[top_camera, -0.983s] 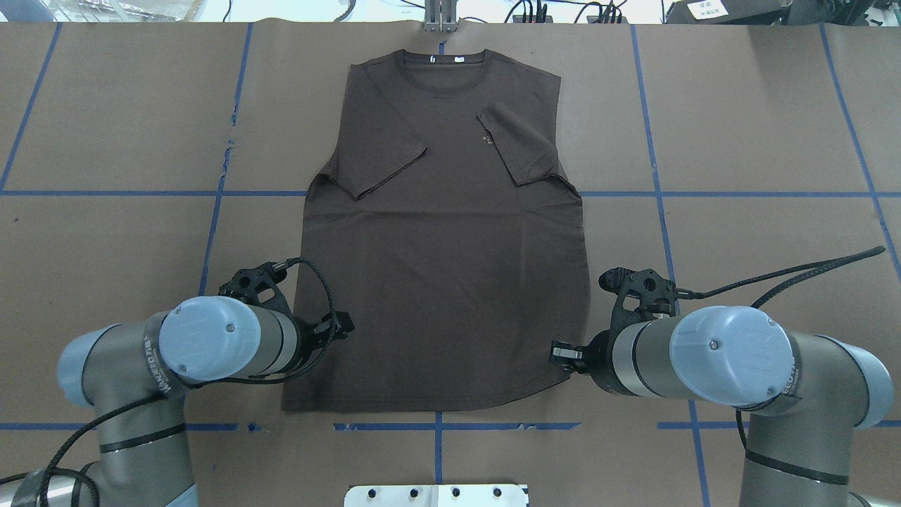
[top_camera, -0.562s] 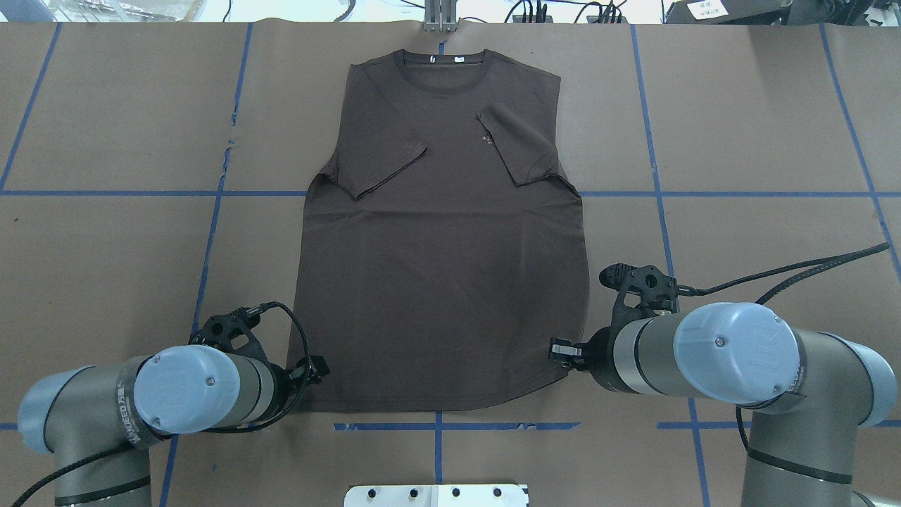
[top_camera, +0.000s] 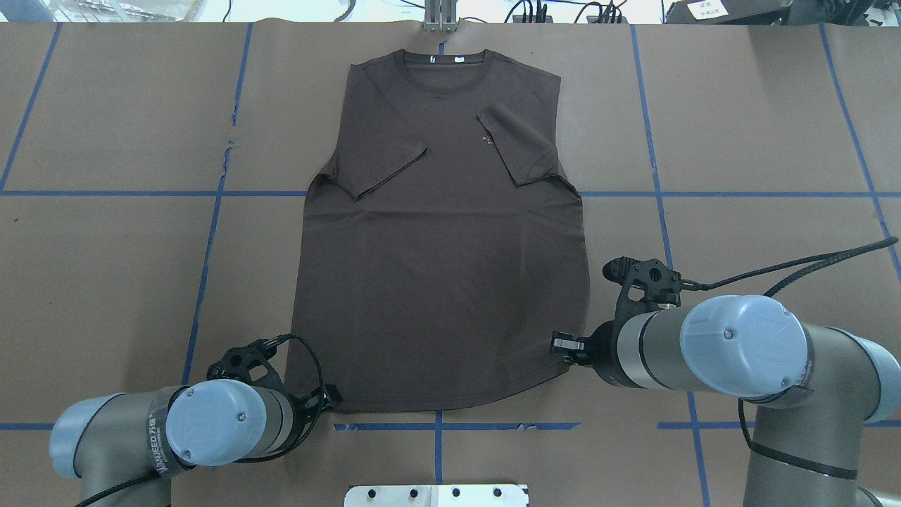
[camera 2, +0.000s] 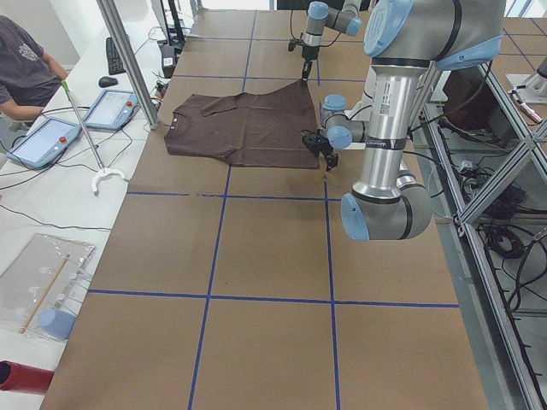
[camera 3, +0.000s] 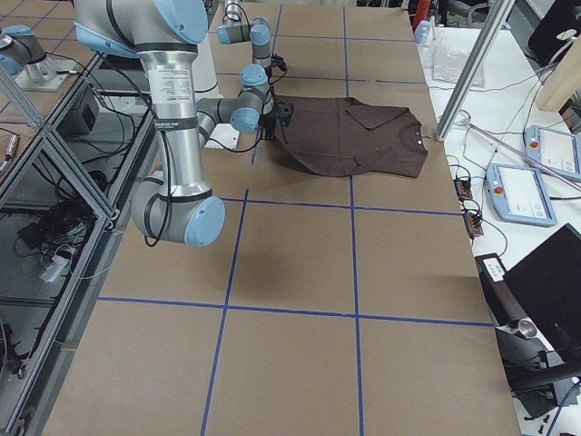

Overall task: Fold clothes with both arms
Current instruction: 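Grasp both hem corners nearest the robot with left and right grippers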

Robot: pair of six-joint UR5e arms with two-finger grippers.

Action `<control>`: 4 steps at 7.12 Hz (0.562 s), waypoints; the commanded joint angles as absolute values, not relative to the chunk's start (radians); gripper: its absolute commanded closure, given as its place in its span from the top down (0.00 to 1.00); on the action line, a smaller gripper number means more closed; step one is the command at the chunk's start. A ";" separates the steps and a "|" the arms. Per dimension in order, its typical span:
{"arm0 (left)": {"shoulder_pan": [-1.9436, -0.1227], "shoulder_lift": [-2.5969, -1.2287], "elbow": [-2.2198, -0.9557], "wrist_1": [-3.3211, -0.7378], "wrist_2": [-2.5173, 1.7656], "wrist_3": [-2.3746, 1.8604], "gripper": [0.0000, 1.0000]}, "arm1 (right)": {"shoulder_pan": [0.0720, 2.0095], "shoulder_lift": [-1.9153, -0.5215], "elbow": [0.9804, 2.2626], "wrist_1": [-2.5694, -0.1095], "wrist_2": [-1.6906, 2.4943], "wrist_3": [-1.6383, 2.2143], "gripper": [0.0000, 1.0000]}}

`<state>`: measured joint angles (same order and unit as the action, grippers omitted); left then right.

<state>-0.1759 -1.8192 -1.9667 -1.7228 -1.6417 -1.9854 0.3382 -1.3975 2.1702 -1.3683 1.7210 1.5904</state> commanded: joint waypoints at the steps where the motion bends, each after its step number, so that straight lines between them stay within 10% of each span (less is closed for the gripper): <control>1: -0.199 -1.816 -2.006 -1.721 -1.638 -1.977 0.98 | 0.344 -1.397 2.180 -1.368 1.726 1.589 0.00; 4: -0.204 -1.809 -2.005 -1.718 -1.634 -1.964 0.98 | 0.344 -1.397 2.183 -1.368 1.724 1.589 0.00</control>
